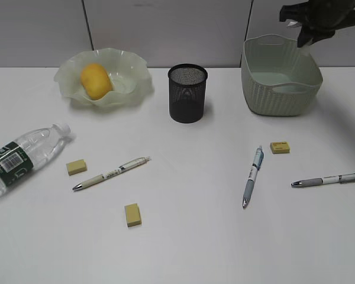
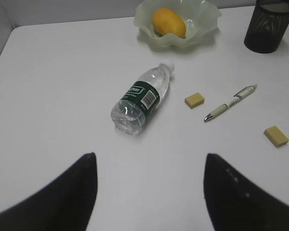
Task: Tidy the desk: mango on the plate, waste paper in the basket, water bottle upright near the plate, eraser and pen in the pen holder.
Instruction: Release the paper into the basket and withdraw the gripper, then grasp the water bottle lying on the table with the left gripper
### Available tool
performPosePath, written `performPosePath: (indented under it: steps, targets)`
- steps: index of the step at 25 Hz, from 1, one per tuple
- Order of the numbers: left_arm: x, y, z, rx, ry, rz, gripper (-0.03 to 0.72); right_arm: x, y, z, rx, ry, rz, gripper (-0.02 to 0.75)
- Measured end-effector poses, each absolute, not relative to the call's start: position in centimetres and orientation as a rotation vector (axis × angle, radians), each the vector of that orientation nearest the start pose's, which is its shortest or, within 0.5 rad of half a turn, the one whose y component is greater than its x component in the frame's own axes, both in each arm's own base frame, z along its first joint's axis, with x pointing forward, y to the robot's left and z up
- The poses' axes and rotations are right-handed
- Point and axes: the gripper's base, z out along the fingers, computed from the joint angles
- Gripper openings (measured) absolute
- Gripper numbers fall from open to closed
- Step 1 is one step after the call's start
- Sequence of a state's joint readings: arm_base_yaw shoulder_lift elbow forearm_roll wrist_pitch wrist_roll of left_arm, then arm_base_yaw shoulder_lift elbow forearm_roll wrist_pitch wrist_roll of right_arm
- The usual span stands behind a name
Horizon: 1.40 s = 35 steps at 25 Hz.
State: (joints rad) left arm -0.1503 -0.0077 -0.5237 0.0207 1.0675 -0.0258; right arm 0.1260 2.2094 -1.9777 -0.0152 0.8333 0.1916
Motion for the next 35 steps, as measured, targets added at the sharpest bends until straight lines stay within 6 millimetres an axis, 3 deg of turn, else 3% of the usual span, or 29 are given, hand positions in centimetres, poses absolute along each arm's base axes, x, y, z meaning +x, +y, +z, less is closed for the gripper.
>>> performPosePath:
  steps: [4, 8, 10, 12, 16, 25, 31, 35]
  targets:
    - [-0.9, 0.3, 28.3, 0.124, 2.017, -0.087, 0.523, 50.9, 6.5, 20.6, 0.067, 2.547, 0.132, 0.169]
    - [-0.9, 0.3, 28.3, 0.124, 2.017, -0.087, 0.523, 51.5, 6.6, 18.0, 0.066, 2.581, 0.129, 0.421]
    - [-0.9, 0.3, 28.3, 0.124, 2.017, -0.087, 0.523, 51.4, 6.6, 17.8, 0.052, 2.593, 0.123, 0.544]
    - [-0.9, 0.3, 28.3, 0.124, 2.017, -0.087, 0.523, 51.4, 6.6, 18.5, 0.022, 2.593, 0.115, 0.608]
    - [-0.9, 0.3, 28.3, 0.124, 2.017, -0.087, 0.523, 50.8, 6.6, 20.9, 0.004, 2.594, 0.112, 0.615]
    - [-0.9, 0.3, 28.3, 0.124, 2.017, -0.087, 0.523, 46.7, 6.1, 29.2, -0.03, 2.623, 0.101, 0.594]
    - [-0.9, 0.3, 28.3, 0.124, 2.017, -0.087, 0.523, 42.5, 5.6, 34.7, -0.041, 2.628, 0.087, 0.587]
    - [-0.9, 0.3, 28.3, 0.124, 2.017, -0.087, 0.523, 39.1, 5.1, 35.9, -0.044, 2.657, 0.075, 0.583]
